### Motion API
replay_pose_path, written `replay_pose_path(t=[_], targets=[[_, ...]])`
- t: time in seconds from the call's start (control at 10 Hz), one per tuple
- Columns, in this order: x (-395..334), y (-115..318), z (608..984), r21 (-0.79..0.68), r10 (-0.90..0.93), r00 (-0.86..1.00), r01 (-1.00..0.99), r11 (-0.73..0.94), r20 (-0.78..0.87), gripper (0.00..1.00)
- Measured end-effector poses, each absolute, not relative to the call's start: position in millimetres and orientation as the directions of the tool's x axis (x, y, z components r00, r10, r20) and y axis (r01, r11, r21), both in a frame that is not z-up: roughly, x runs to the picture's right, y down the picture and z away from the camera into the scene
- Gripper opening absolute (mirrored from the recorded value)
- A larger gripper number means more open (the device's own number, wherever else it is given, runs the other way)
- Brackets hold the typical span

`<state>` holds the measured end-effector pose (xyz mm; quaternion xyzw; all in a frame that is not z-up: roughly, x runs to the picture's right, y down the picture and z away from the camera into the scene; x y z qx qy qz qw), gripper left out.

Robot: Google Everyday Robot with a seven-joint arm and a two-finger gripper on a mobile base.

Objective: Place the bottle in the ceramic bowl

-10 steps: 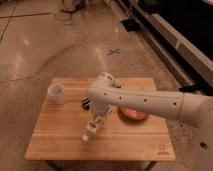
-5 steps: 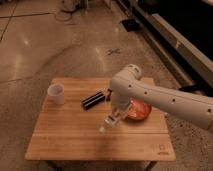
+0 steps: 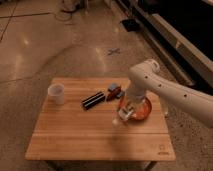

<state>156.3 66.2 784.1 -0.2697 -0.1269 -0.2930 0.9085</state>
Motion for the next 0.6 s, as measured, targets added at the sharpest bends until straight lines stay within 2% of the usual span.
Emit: replay_pose_path(t=[0.1,0.2,0.4,0.6], targets=[[170,58,795,-0.425,-0.460,0.804,0.592,0.685,0.378,0.22],[175,53,803,-0.426,-0.457,0.808,0.586,0.689,0.373,0.31],[190,43,823,-0.433,-0.448,0.819,0.571,0.697,0.359,0.53],[196,41,832,-0.430,-0.448,0.818,0.572,0.698,0.361,0.66]])
